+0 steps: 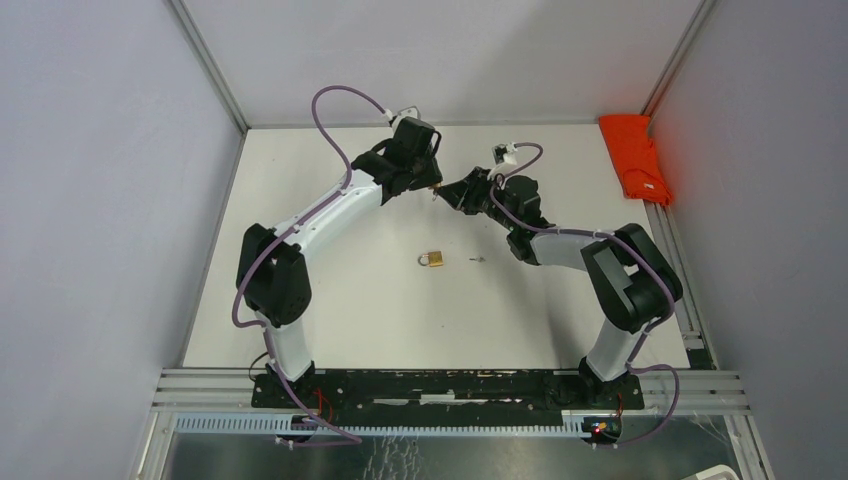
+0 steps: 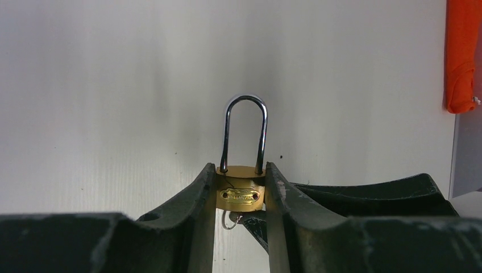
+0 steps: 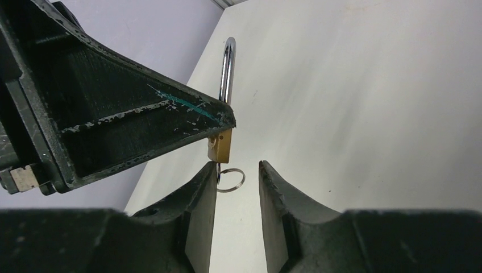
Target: Unlock with the key
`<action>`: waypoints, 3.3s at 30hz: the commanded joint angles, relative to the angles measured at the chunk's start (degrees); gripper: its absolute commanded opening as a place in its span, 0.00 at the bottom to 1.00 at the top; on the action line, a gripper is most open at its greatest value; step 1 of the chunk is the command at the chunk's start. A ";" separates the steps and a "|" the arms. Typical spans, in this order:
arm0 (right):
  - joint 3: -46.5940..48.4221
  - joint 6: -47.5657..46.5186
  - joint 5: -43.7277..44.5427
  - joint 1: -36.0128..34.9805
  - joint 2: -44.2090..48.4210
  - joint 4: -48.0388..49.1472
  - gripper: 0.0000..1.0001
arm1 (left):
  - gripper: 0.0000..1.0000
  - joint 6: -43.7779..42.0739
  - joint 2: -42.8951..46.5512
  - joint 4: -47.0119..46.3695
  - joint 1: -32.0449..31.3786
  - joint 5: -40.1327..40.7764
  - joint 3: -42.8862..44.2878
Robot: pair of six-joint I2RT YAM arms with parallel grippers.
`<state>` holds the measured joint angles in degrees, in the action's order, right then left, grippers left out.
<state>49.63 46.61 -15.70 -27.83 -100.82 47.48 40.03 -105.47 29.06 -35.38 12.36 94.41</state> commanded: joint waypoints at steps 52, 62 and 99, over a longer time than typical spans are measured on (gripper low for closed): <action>-5.22 4.39 -6.38 -0.89 -1.84 11.44 0.36 | 0.02 -0.12 1.50 1.54 0.63 -1.66 0.96; -2.15 3.51 -6.05 -0.74 -1.68 10.34 0.37 | 0.02 0.05 1.94 1.18 0.57 -2.05 -0.18; 0.13 1.29 -7.11 -0.81 -2.98 6.55 0.10 | 0.02 -0.13 1.84 0.78 0.63 -2.60 0.05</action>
<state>48.21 48.49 -22.96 -28.49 -103.24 52.01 40.01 -105.47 31.55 -34.83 10.11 94.06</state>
